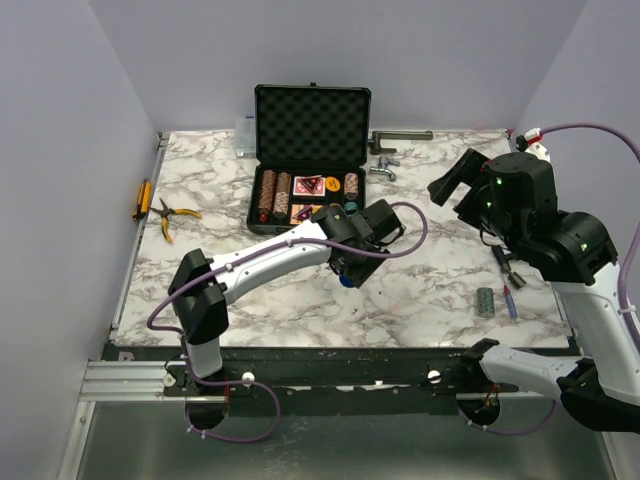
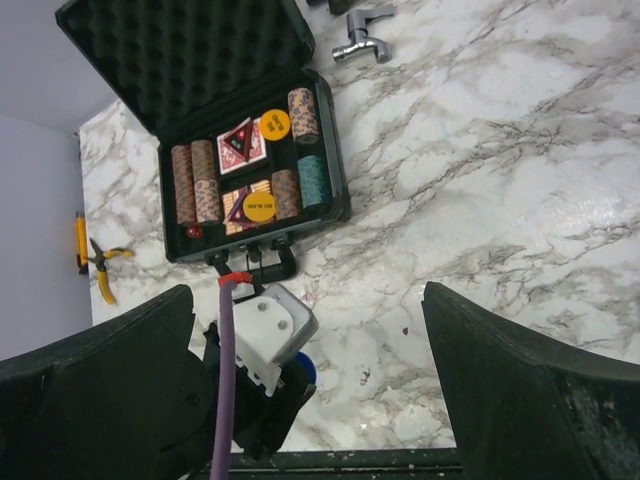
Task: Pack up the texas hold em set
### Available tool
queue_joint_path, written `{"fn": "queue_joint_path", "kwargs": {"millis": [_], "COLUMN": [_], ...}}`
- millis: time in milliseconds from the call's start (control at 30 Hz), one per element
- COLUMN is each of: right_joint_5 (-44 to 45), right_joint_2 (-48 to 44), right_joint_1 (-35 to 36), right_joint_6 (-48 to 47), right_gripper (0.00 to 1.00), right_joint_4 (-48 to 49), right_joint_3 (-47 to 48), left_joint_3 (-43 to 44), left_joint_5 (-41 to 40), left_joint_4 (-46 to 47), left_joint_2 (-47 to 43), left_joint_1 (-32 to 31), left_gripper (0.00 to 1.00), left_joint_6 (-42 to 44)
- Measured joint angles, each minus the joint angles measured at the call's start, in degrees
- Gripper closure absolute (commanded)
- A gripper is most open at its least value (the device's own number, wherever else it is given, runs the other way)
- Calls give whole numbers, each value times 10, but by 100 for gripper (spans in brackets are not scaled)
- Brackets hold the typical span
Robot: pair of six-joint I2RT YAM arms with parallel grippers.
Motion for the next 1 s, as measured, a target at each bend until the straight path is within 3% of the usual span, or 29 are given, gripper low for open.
{"fn": "queue_joint_path", "kwargs": {"millis": [400,1000], "right_joint_5": [29,32], "right_joint_2": [7,0], "right_joint_1": [0,0], "right_joint_6": [-3,17], "right_gripper": [0,0], "right_joint_4": [48,76], "right_joint_3": [-23,-75], "left_joint_3": [65,269], "left_joint_5": [1,52], "left_joint_4": [-4,-35], "left_joint_2": [6,154], "left_joint_1": [122,249], "left_gripper": [65,66], "left_joint_6": [-2,-89]}}
